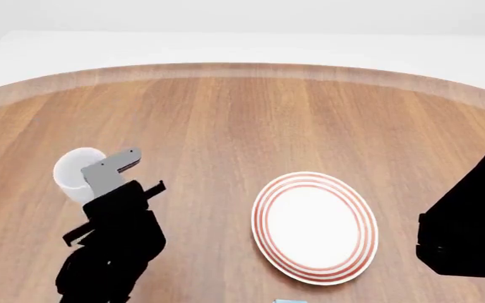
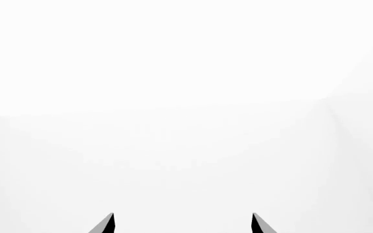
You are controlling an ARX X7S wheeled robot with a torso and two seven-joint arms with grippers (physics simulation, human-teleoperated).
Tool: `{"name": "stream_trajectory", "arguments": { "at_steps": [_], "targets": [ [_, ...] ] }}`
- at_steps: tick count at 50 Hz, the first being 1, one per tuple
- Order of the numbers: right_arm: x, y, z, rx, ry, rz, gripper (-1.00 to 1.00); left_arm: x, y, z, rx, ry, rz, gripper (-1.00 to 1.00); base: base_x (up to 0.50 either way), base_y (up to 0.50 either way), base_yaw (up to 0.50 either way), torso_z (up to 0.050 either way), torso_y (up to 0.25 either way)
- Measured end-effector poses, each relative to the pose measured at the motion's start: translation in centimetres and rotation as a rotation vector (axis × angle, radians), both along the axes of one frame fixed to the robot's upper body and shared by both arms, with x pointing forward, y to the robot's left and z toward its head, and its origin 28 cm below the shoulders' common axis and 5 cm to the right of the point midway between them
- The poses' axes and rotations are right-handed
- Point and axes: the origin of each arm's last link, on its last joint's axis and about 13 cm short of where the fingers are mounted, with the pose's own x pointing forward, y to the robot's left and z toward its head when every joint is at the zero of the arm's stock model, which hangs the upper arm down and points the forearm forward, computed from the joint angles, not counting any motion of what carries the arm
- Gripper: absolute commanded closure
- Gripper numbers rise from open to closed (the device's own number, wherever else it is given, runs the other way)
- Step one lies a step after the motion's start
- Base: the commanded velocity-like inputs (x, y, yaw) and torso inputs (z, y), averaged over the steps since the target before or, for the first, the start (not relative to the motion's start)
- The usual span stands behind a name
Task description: Pick up the white mug and put it on the plate, and put the chocolate pudding to the right of the plate.
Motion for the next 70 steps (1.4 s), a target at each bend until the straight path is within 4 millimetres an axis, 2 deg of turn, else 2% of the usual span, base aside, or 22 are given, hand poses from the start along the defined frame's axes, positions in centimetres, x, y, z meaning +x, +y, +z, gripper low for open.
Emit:
{"name": "stream_trajectory", "arguments": {
  "at_steps": [6, 17, 23, 30, 45, 52, 70],
  "targets": [
    [0.0, 0.0, 0.0, 0.0, -0.001, -0.001, -1.0, -0.7, -0.1, 3.8, 0.089, -0.153, -0.212, 1.0, 0.0, 0.0, 0.0, 0.0, 0.0],
    [0.0, 0.0, 0.1, 0.0, -0.003, -0.001, -1.0, -3.5, -1.0, 10.3, 0.248, -0.359, -0.631, 1.0, 0.0, 0.0, 0.0, 0.0, 0.0],
    [0.1, 0.0, 0.0, 0.0, -0.004, 0.0, -1.0, -4.5, -1.6, 12.5, 0.31, -0.39, -0.854, 1.0, 0.0, 0.0, 0.0, 0.0, 0.0],
    [0.1, 0.0, 0.0, 0.0, -0.006, 0.001, -1.0, -4.8, -2.0, 14.7, 0.36, -0.385, -1.06, 1.0, 0.0, 0.0, 0.0, 0.0, 0.0],
    [0.1, 0.0, -0.1, 0.001, -0.006, 0.005, -1.0, -2.9, -2.4, 19.0, 0.334, -0.305, -1.324, 1.0, 0.0, 0.0, 0.0, 0.0, 0.0],
    [0.1, 0.0, -0.1, 0.002, -0.005, 0.005, -1.0, -2.5, -3.2, 19.4, 0.266, -0.206, -1.445, 1.0, 0.0, 0.0, 0.0, 0.0, 0.0],
    [0.1, 0.0, -0.1, 0.002, -0.004, 0.006, -1.0, -2.4, -5.7, 16.2, 0.178, -0.018, -1.675, 1.0, 0.0, 0.0, 0.0, 0.0, 0.0]
  ]
}}
